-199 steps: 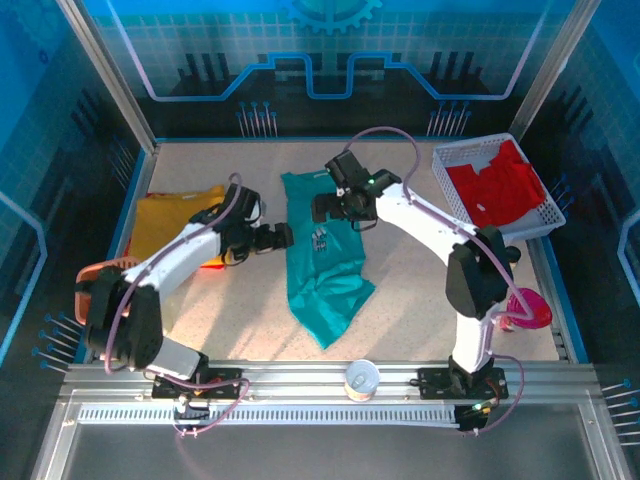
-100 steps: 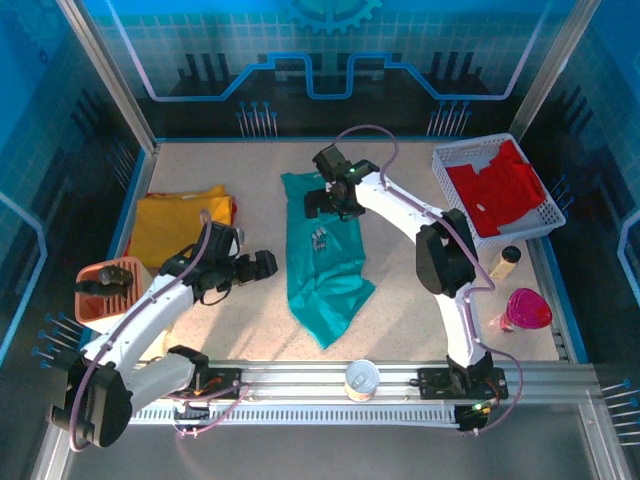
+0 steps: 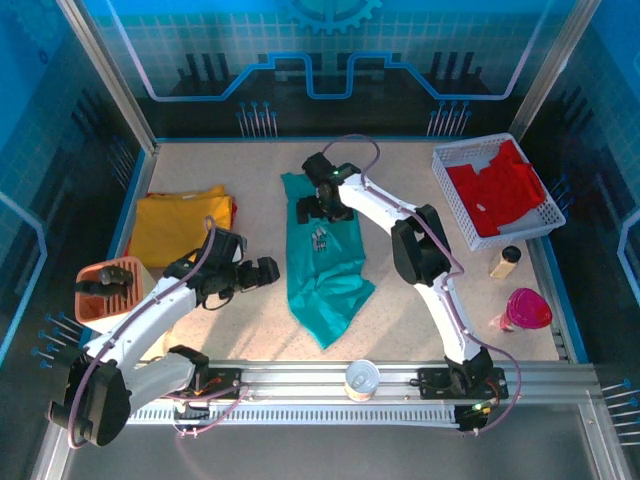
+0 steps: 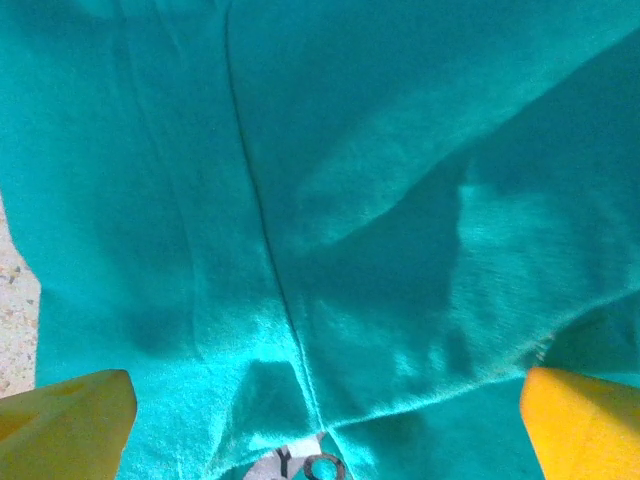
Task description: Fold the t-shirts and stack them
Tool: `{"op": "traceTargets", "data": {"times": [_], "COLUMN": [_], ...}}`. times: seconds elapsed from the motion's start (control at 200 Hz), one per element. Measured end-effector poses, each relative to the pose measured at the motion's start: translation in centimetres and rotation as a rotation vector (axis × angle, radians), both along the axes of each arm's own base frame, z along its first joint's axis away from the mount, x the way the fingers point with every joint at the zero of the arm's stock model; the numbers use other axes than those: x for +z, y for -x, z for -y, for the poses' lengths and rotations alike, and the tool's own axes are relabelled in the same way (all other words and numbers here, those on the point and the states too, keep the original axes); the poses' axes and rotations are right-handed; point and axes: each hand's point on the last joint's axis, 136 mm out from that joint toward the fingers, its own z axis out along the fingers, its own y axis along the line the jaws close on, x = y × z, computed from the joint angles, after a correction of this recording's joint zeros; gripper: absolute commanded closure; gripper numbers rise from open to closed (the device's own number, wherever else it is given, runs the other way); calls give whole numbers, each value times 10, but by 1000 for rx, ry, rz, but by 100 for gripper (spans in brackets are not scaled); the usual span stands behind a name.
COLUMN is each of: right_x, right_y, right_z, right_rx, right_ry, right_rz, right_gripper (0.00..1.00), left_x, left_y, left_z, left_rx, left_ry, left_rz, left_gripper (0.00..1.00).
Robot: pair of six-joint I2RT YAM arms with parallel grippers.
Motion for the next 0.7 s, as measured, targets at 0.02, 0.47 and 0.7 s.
{"op": "traceTargets", "data": {"times": [0.02,0.47,0.7], "right_x": [-2,-14,-13], "right_y": [-1,-35,-71], "right_z": [0,44,102], "right_rx": [-1,-119,-269], "right_ry": [0,27,42], "right_rz": [-3,-18,6], "right_gripper": [0,0,0], "left_x": [0,-1,-7], "left_y": [0,3,4], "left_z": [0,7,11], "left_rx": [0,-6,-23], "left_ry": [0,10,3], "left_rz": [0,-11,-29], "left_gripper": [1,1,1]}}
